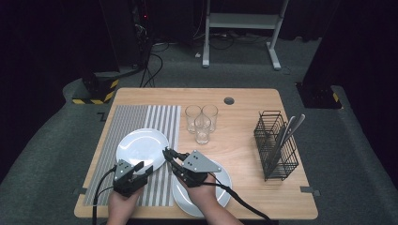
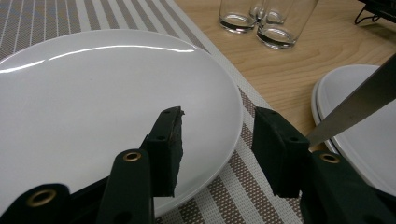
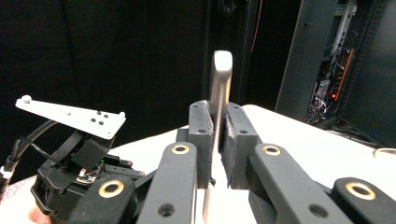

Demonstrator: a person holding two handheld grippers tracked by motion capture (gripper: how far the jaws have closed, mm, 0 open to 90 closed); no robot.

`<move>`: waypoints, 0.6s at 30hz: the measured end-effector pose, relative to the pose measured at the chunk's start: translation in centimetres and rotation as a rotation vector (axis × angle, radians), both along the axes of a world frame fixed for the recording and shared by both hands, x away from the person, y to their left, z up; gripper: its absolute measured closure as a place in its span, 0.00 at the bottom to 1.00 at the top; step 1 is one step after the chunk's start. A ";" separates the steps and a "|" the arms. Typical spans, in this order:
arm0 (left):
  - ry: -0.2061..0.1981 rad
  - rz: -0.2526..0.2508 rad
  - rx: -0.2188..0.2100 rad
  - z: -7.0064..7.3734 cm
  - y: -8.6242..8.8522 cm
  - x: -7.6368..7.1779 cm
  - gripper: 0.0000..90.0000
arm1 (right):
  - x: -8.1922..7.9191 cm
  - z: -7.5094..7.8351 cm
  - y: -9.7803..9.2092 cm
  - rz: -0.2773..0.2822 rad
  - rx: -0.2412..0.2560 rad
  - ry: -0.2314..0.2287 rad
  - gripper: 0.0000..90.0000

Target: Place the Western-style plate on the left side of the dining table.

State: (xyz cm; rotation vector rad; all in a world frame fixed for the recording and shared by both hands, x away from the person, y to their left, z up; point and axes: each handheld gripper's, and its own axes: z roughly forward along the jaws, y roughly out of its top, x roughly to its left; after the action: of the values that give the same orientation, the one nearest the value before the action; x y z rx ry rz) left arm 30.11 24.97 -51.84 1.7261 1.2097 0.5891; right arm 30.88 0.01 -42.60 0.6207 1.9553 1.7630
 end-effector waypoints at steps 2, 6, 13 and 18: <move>0.000 0.000 -0.001 0.0 0.0 0.0 0.58 | -0.1 0.1 -0.1 0.003 0.007 0.003 0.92; -0.001 -0.001 -0.001 0.1 0.0 0.0 0.58 | -0.1 0.1 -0.2 0.002 0.000 0.006 0.92; -0.009 -0.014 -0.017 0.4 0.0 -0.1 0.58 | -0.4 -0.5 0.3 0.001 -0.009 -0.015 0.92; -0.047 -0.031 -0.037 1.3 0.1 -0.4 0.58 | -0.3 -0.5 0.3 -0.007 0.002 -0.006 0.92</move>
State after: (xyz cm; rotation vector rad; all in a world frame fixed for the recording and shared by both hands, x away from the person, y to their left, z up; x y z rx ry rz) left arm 29.70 25.05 -50.49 1.6880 1.1516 0.5818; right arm 30.62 0.26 -43.15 0.6214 1.9458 1.7609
